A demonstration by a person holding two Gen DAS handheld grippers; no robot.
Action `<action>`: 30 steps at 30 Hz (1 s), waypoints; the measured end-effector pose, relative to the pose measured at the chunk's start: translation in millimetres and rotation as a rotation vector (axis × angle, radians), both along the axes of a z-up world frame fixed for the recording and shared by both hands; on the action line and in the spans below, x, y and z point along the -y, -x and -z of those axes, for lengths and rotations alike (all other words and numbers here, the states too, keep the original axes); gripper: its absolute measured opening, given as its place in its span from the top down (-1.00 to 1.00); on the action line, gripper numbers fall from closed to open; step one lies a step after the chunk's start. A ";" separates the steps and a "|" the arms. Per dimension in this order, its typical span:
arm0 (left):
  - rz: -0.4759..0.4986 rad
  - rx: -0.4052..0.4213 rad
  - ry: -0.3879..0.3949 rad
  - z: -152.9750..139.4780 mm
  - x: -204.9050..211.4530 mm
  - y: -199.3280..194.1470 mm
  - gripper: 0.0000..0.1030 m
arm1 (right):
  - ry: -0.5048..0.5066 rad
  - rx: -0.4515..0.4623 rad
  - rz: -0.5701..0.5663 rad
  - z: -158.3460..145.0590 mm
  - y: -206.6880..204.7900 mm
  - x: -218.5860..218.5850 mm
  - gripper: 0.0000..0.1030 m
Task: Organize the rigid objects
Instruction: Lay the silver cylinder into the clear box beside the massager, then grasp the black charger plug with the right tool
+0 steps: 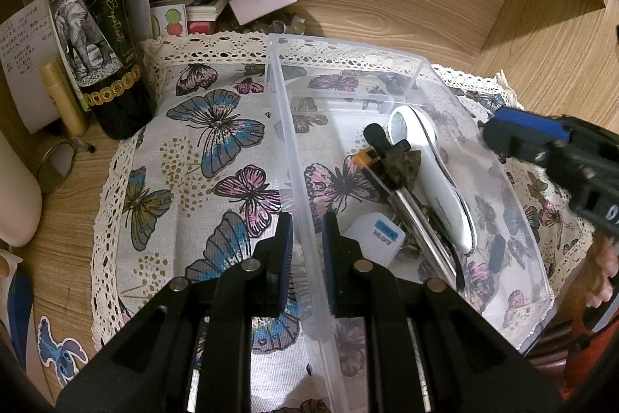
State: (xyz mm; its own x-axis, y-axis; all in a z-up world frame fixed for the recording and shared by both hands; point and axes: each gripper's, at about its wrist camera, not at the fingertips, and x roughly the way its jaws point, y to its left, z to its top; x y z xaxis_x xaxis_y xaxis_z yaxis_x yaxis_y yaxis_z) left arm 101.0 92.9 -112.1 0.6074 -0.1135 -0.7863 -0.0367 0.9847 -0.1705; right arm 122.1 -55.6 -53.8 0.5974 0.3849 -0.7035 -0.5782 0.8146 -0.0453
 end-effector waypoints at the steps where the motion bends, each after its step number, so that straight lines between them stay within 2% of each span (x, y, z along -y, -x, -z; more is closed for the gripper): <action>1: 0.000 0.000 0.000 0.0 0.1 0.0 0.74 | -0.005 0.007 0.011 -3.2 1.6 5.2 0.39; 10: 0.000 -0.001 -0.001 0.0 0.2 0.0 0.74 | -0.019 0.050 0.151 -14.4 15.5 58.8 0.04; 15: 0.000 -0.001 0.000 0.0 0.2 -0.2 0.74 | -0.008 -0.030 0.199 7.9 17.3 82.0 0.01; 21: -0.002 -0.001 0.001 0.1 0.1 0.0 0.74 | 0.019 -0.132 0.199 47.1 25.9 93.1 0.01; 25: -0.002 -0.001 0.000 0.4 -0.2 0.4 0.74 | 0.008 -0.199 0.196 66.7 29.3 93.8 0.01; 30: -0.002 -0.001 0.000 0.5 -0.2 0.3 0.74 | 0.033 -0.230 0.166 83.8 31.7 83.1 0.01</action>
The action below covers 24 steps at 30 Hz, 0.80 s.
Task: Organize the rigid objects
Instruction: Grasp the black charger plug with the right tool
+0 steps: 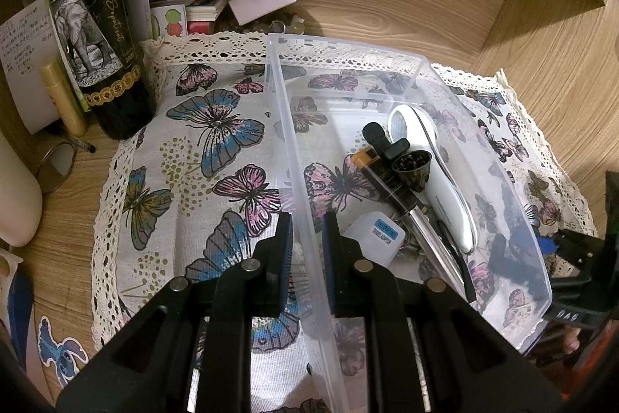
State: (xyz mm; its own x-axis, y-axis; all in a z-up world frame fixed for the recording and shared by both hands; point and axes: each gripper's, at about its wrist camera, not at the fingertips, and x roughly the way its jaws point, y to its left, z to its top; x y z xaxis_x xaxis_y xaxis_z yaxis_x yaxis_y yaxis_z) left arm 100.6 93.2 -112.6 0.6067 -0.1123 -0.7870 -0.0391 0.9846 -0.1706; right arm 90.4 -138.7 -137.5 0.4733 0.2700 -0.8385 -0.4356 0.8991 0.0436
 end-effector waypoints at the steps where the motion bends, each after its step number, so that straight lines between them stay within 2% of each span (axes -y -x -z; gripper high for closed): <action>1: 0.000 0.000 0.000 -0.1 0.1 0.0 0.74 | 0.005 0.010 -0.004 1.2 0.8 -2.1 -0.04; 5: 0.001 0.000 0.000 -0.1 0.2 0.0 0.74 | 0.045 0.045 -0.012 3.1 1.4 -6.1 -0.01; 7: 0.000 0.001 0.001 0.0 0.2 0.0 0.74 | 0.063 0.065 -0.005 2.9 -0.2 -5.6 0.18; 14: 0.001 -0.001 -0.001 0.0 0.1 -0.2 0.74 | 0.046 0.081 0.020 -2.8 -5.3 0.3 0.18; 24: 0.001 -0.001 0.000 0.1 0.1 0.2 0.74 | -0.012 0.210 0.035 -52.8 -14.0 -4.3 0.18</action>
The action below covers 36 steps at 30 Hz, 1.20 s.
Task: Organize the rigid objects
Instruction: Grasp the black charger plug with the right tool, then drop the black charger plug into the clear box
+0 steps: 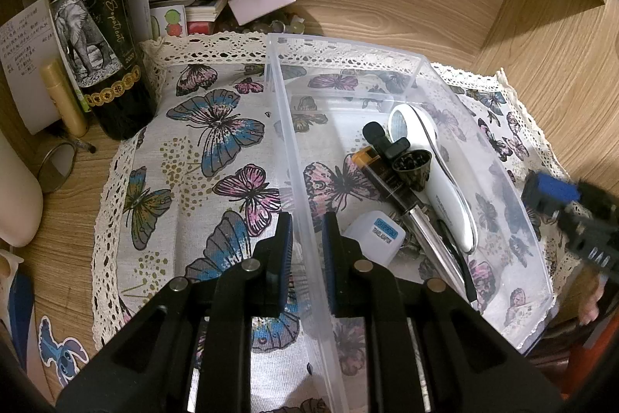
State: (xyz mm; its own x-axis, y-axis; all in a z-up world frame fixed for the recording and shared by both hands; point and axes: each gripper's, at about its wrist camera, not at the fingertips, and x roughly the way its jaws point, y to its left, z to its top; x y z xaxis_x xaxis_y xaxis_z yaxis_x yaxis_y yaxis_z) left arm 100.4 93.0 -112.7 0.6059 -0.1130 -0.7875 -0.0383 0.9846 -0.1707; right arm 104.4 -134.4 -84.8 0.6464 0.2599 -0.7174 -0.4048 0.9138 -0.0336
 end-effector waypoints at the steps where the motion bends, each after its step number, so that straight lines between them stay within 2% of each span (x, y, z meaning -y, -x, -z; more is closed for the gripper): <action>1: -0.001 0.000 0.000 0.0 0.2 0.1 0.74 | -0.008 0.017 -0.001 -6.2 -0.3 -1.8 0.18; 7: -0.001 0.000 -0.001 0.1 -0.1 0.1 0.74 | -0.051 0.095 -0.044 -38.0 -3.8 -19.6 0.18; 11: -0.001 -0.001 -0.001 0.3 -0.3 0.7 0.74 | -0.064 0.118 -0.105 -46.7 -5.3 -37.6 0.18; 18: 0.003 -0.004 -0.004 1.2 -1.5 2.6 0.74 | -0.003 0.060 -0.216 -28.3 -14.8 -81.1 0.18; 26: 0.003 -0.005 -0.006 1.4 -1.9 3.4 0.74 | 0.045 -0.056 -0.251 -0.6 -27.0 -97.0 0.18; 29: 0.002 -0.007 -0.007 1.4 -2.0 3.1 0.74 | 0.042 -0.061 -0.253 -2.4 -25.9 -95.6 0.18; 31: 0.004 -0.008 -0.006 1.1 -1.2 2.8 0.74 | 0.015 -0.074 -0.267 -5.6 -25.6 -94.0 0.08; 32: 0.003 -0.005 -0.010 1.0 -1.0 2.8 0.74 | 0.008 -0.066 -0.265 -7.7 -24.6 -92.8 0.00; 36: -0.004 0.012 -0.040 -5.2 -0.4 5.4 0.74 | -0.022 -0.029 -0.264 -19.6 -17.8 -85.0 -0.01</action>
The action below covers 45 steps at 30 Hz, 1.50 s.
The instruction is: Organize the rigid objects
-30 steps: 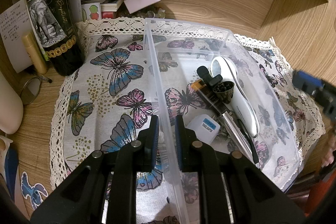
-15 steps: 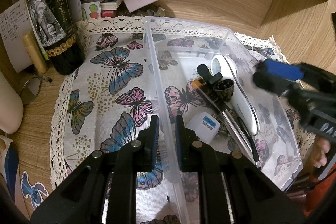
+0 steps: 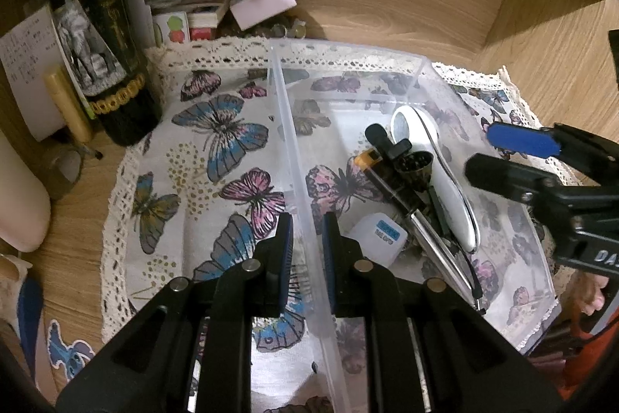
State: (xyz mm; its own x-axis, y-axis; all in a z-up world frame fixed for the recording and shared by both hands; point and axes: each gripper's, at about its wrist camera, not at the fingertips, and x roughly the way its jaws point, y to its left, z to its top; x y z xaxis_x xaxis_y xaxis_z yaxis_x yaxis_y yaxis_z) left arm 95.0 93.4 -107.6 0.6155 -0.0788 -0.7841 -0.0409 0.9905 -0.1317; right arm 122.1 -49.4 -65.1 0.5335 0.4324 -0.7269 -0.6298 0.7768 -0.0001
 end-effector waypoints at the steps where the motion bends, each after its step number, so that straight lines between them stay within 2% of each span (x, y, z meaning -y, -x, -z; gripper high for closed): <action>1: -0.003 0.008 -0.009 -2.7 0.7 0.5 0.74 | -0.008 0.007 0.004 -2.8 1.3 2.6 -0.03; 3: -0.013 0.032 -0.023 -10.6 0.5 4.5 0.63 | -0.028 0.032 0.021 -9.2 5.4 9.4 -0.27; 5: -0.024 0.065 -0.030 -19.6 1.5 8.7 0.37 | -0.054 0.062 0.039 -16.5 10.7 17.4 -0.43; 9: -0.031 0.166 -0.070 -43.5 9.7 24.0 0.06 | -0.093 0.129 0.077 -31.9 23.6 33.6 -0.64; 11: -0.030 0.224 -0.088 -55.2 16.1 33.0 -0.23 | -0.112 0.158 0.096 -38.3 30.3 41.2 -0.71; 15: -0.029 0.341 -0.129 -75.5 32.5 52.3 -0.50 | -0.147 0.226 0.135 -48.7 47.2 56.5 -0.99; 17: -0.028 0.384 -0.135 -83.9 39.7 60.3 -0.70 | -0.161 0.267 0.160 -53.7 56.6 64.2 -1.00; 19: -0.028 0.421 -0.122 -91.5 44.9 68.9 -0.78 | -0.173 0.293 0.176 -57.4 64.3 70.8 -1.00; 26: -0.053 0.505 -0.128 -105.8 59.2 90.7 -0.93 | -0.221 0.337 0.226 -63.7 85.5 91.3 -1.00; 32: -0.065 0.561 -0.149 -111.3 71.2 106.9 -0.96 | -0.236 0.367 0.228 -67.1 101.8 98.9 -1.00; 37: -0.060 0.577 -0.149 -113.5 76.0 113.0 -0.96 | -0.233 0.402 0.228 -69.1 112.5 98.3 -1.00; 45: -0.052 0.582 -0.155 -113.6 80.3 115.9 -0.98 | -0.237 0.405 0.235 -67.4 118.0 97.7 -1.00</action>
